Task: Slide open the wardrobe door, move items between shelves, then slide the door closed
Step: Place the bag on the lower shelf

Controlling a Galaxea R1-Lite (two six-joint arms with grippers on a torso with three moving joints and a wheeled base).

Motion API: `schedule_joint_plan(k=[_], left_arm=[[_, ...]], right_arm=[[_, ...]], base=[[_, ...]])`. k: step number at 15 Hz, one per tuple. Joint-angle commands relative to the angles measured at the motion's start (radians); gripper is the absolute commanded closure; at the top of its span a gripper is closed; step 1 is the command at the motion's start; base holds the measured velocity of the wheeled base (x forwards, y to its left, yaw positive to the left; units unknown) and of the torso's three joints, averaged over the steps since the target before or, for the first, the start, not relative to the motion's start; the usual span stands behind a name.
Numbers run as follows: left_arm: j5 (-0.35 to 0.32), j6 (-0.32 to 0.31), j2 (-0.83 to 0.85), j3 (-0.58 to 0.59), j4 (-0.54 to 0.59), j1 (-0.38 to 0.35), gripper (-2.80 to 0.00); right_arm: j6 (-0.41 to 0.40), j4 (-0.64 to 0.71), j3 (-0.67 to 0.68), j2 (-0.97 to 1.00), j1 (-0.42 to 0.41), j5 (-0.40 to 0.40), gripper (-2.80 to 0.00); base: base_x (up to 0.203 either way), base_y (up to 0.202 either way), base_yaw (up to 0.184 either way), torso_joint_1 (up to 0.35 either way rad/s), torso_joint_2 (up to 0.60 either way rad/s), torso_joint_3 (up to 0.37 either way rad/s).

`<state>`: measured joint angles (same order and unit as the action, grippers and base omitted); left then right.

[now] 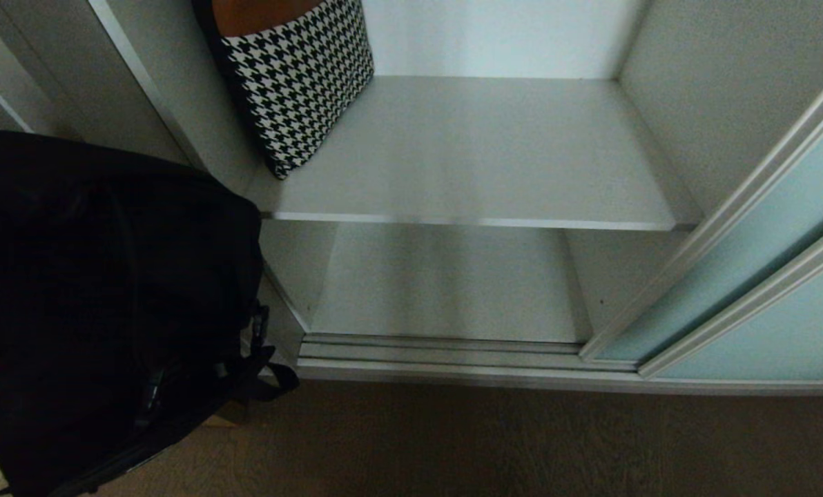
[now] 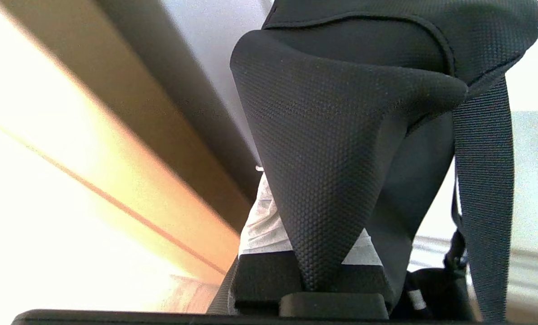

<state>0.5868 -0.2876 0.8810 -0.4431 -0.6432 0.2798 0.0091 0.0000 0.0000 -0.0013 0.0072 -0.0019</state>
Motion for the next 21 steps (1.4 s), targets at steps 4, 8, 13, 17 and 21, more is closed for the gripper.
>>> schedule_joint_plan(k=[4,8,13,17,21], left_arm=[[-0.005,0.008,-0.062,0.056,-0.004,-0.002,0.00],[-0.005,0.015,-0.090,0.090,-0.004,-0.007,0.00],[-0.005,0.027,-0.136,0.136,0.002,-0.029,0.00],[-0.010,0.025,-0.181,0.203,0.002,-0.083,0.00],[-0.013,0.024,-0.213,0.233,0.009,-0.175,0.00]], right_arm=[[0.000,0.000,0.000,-0.002,0.000,-0.001,0.00],[0.000,0.000,0.000,-0.002,0.000,0.000,0.00],[0.000,0.000,0.000,-0.002,0.000,0.000,0.00],[0.000,0.000,0.000,-0.002,0.000,0.000,0.00],[0.000,0.000,0.000,-0.002,0.000,0.000,0.00]], base=[[0.000,0.000,0.000,0.000,0.00,0.000],[0.000,0.000,0.000,0.000,0.00,0.000],[0.000,0.000,0.000,0.000,0.00,0.000],[0.000,0.000,0.000,0.000,0.00,0.000],[0.000,0.000,0.000,0.000,0.00,0.000]])
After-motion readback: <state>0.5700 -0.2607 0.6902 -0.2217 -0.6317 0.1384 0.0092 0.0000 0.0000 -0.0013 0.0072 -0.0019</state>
